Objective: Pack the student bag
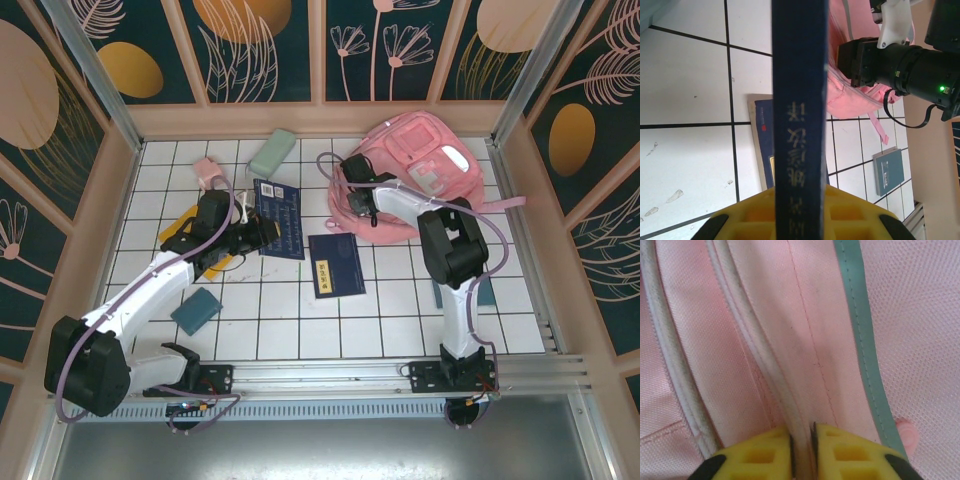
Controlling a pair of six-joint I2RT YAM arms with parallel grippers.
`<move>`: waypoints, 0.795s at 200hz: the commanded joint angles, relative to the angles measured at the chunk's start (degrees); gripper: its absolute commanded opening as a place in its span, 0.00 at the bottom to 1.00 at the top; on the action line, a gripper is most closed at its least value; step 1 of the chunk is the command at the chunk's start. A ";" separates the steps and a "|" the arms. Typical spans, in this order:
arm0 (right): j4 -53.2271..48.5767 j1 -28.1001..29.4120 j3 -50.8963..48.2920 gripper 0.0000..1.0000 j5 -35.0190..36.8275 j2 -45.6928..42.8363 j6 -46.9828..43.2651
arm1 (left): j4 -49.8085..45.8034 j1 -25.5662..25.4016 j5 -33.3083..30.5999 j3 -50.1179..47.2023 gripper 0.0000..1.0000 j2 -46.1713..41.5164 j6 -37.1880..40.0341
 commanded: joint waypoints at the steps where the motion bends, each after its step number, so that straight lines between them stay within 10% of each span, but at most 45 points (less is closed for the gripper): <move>1: -3.37 0.87 1.19 0.00 -7.26 1.77 2.69 | 0.33 0.00 0.08 1.47 0.00 -1.85 1.63; 73: -6.80 7.98 13.78 0.00 -14.85 1.39 11.94 | 2.09 0.02 -3.85 1.76 0.00 -1.00 1.29; 159: -9.67 1.86 21.77 0.00 -25.06 -3.02 18.92 | 12.46 0.02 -7.69 2.19 0.00 5.15 -7.42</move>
